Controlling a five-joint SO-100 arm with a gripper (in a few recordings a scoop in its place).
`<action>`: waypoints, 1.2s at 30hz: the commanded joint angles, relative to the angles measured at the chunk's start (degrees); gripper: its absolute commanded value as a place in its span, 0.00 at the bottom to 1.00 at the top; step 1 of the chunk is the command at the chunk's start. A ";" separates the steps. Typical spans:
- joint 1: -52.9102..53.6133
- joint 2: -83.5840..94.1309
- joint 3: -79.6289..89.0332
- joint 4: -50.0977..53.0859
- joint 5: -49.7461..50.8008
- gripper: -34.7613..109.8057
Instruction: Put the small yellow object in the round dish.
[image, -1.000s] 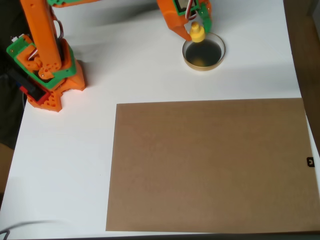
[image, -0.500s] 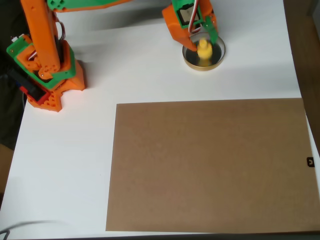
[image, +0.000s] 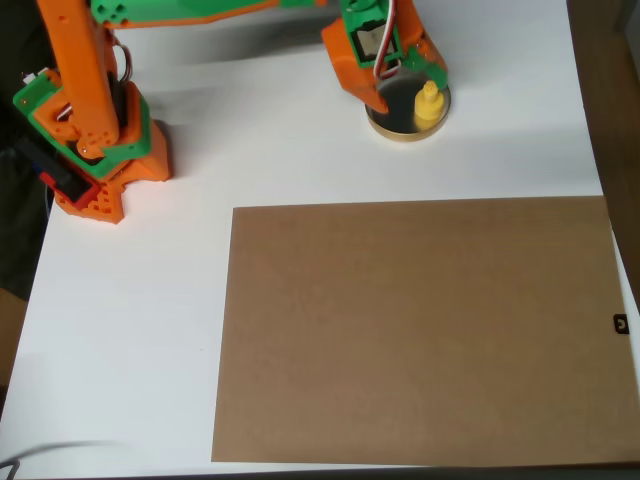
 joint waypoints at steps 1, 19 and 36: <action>3.69 7.73 -0.97 1.93 -2.29 0.41; 38.58 24.79 17.58 -4.04 -14.85 0.44; 66.01 38.06 35.77 -17.75 -9.32 0.43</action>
